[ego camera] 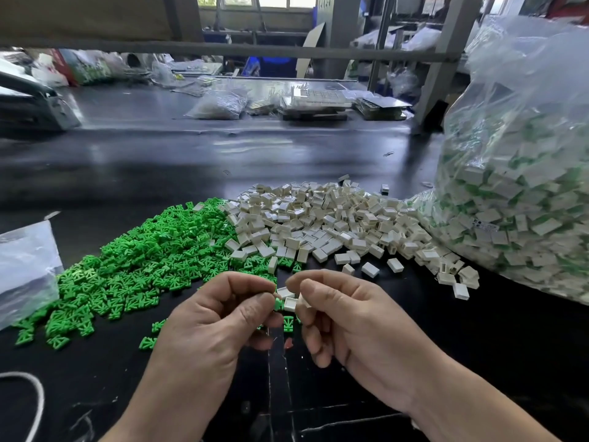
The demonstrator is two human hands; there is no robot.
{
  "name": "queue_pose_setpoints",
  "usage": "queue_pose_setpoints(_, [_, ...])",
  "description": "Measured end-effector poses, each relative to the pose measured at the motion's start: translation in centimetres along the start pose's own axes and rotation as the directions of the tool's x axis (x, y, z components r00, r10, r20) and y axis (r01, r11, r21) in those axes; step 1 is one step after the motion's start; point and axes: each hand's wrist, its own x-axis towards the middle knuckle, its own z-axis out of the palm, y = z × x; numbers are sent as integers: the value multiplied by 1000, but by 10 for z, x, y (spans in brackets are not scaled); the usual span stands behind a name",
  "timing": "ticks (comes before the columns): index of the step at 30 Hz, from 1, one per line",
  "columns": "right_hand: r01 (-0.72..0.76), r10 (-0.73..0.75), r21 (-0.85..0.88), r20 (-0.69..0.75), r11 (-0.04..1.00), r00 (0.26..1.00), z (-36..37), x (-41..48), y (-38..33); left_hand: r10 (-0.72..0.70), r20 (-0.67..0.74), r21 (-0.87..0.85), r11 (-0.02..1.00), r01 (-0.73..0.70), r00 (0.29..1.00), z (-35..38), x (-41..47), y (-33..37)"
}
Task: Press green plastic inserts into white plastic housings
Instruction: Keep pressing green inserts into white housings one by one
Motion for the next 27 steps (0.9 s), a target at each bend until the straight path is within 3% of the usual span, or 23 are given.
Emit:
queue_pose_setpoints(4, [-25, 9, 195, 83, 981, 997, -1, 1, -1, -25, 17, -25, 999, 25, 1000, -1, -1, 0])
queue_pose_setpoints(11, [-41, 13, 287, 100, 957, 995, -2, 3, 1, -92, 38, -200, 975, 97, 995, 2, 0, 1])
queue_pose_setpoints(14, [-58, 33, 253, 102, 966, 994, -3, 1, -2, -105, 62, -211, 971, 116, 993, 2, -1, 4])
queue_pose_setpoints(19, [-57, 56, 6, 45, 998, 997, -4, -2, -3, -109, 98, -196, 972, 127, 989, 2, -4, 6])
queue_pose_setpoints(27, [-50, 35, 117, 128, 992, 991, -1, -1, -1, -97, 34, -158, 982, 101, 995, 2, -6, 7])
